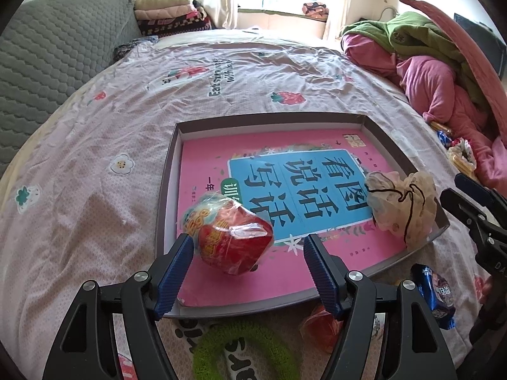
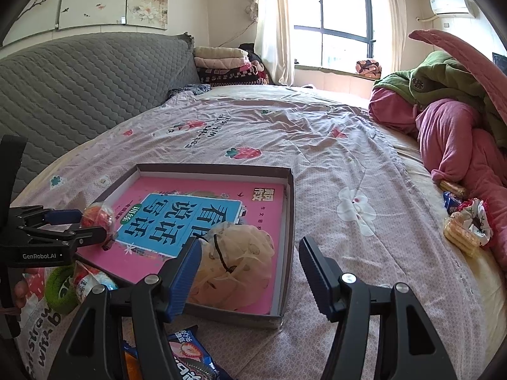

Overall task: Organize objects
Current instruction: 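Withdraw both open tools back from the grey box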

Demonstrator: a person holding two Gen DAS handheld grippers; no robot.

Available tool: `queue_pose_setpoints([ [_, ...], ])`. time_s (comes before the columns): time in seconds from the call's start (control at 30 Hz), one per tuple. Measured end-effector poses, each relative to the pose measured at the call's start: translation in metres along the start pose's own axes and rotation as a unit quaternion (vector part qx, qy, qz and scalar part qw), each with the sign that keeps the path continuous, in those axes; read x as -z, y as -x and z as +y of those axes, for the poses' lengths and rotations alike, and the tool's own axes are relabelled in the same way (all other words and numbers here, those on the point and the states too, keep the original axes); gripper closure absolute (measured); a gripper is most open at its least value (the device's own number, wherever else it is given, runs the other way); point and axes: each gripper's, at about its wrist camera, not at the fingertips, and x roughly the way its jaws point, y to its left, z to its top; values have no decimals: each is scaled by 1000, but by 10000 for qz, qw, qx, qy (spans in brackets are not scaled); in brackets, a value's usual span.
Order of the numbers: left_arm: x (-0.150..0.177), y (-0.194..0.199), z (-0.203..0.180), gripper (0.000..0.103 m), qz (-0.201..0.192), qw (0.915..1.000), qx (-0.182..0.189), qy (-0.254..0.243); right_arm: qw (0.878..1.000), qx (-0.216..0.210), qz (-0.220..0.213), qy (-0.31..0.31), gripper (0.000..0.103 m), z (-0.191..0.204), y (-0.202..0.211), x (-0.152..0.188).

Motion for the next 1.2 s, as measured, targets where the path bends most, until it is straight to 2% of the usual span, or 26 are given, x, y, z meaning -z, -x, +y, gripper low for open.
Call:
queue_pose_setpoints([
  [0.43,0,16,5,29,-187,9998,-13,56,9999,-29,-121,90,39,5,10,-1],
  [0.8,3,39,2,29,-395,9990,-214,-4,9995,-160,-245,150,39,10,19,-4],
  [1.2,18,54,-3,29,-476,9984,-315,29,9988,-320,-347,135,39,14,32,-3],
])
